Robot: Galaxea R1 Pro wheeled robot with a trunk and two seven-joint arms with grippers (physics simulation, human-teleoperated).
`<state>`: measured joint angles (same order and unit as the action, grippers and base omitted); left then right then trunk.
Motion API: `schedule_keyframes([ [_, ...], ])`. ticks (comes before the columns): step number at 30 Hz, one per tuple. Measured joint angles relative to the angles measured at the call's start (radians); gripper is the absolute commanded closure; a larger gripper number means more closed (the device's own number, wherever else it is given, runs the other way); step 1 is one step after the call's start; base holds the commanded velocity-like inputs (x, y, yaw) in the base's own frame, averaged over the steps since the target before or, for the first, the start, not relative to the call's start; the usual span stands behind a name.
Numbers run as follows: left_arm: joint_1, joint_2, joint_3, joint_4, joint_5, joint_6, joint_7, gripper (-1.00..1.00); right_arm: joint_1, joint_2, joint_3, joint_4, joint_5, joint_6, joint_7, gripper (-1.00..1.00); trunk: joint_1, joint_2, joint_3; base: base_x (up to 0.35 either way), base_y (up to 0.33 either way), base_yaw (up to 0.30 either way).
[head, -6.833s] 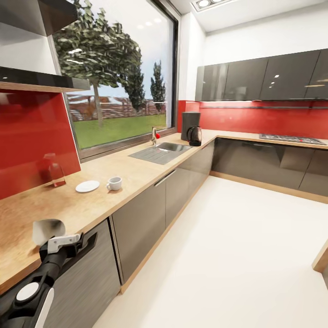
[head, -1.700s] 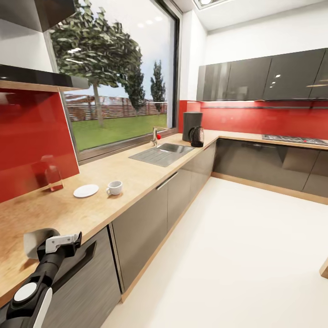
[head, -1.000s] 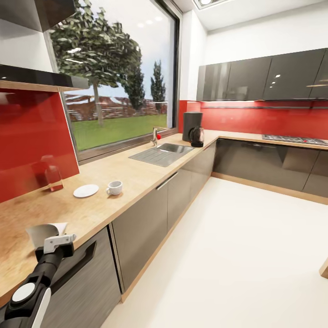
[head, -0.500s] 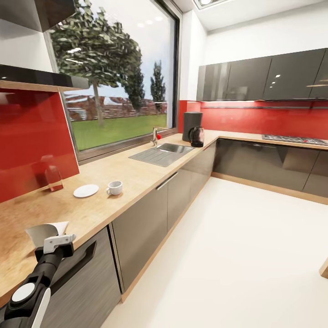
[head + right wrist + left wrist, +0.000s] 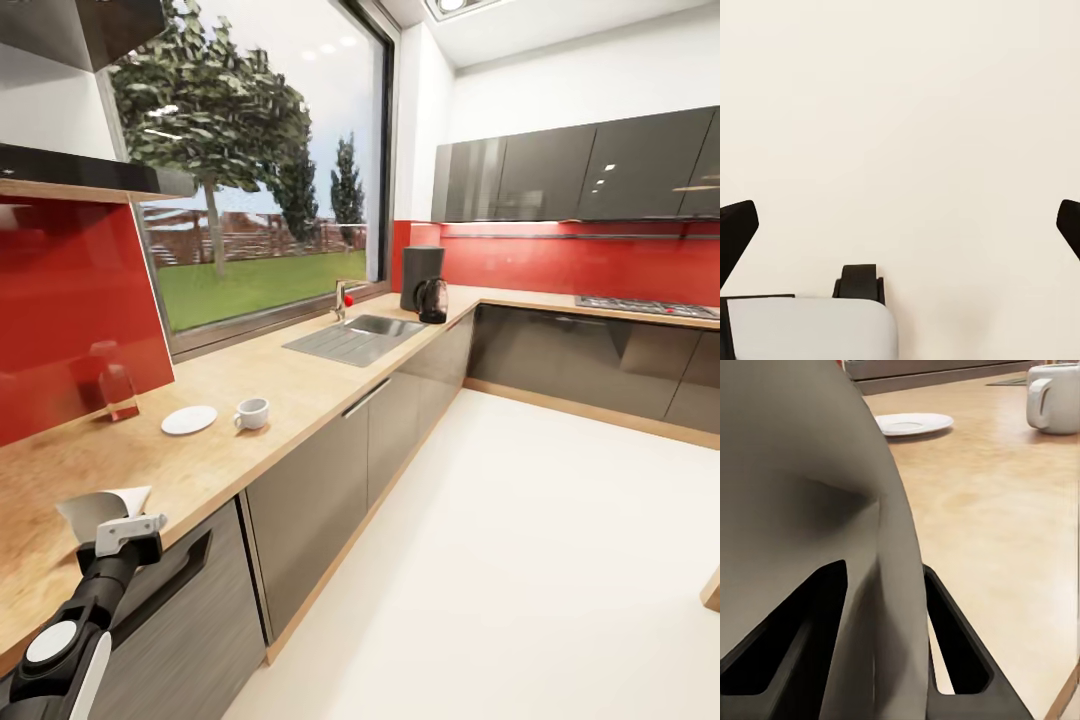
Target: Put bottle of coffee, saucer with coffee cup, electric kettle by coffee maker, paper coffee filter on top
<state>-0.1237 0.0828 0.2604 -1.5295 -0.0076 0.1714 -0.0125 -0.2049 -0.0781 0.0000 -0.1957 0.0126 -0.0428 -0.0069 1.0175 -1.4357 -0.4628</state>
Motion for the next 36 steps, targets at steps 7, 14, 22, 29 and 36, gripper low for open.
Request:
schedule_keyframes([
  [7, 0.0, 0.0, 0.0, 0.0, 0.0, 0.001, 0.0, 1.0, 0.0, 0.0, 0.0, 0.0, 0.0, 0.0, 0.0, -1.0, -0.027, 0.049, 0.022, 0.0, 0.0, 0.0],
  [14, 0.0, 0.0, 0.0, 0.0, 0.0, 0.001, 0.0, 1.0, 0.0, 0.0, 0.0, 0.0, 0.0, 0.0, 0.0, -1.0, -0.054, 0.098, 0.044, 0.0, 0.0, 0.0],
  [22, 0.0, 0.0, 0.0, -0.001, 0.0, 0.001, 0.0, 1.0, 0.0, 0.0, 0.0, 0.0, 0.0, 0.0, 0.0, -1.0, -0.084, 0.154, 0.069, 0.0, 0.0, 0.0],
  [29, 0.0, 0.0, 0.0, -0.002, 0.0, 0.001, 0.0, 1.0, 0.0, 0.001, 0.0, 0.0, 0.0, 0.0, 0.0, -1.0, -0.111, 0.203, 0.091, 0.0, 0.0, 0.0],
  [36, 0.0, 0.0, 0.0, -0.002, 0.0, 0.001, 0.0, 1.0, 0.0, 0.002, 0.0, 0.0, 0.0, -0.001, 0.0, -1.0, -0.138, 0.252, 0.113, 0.0, 0.0, 0.0],
])
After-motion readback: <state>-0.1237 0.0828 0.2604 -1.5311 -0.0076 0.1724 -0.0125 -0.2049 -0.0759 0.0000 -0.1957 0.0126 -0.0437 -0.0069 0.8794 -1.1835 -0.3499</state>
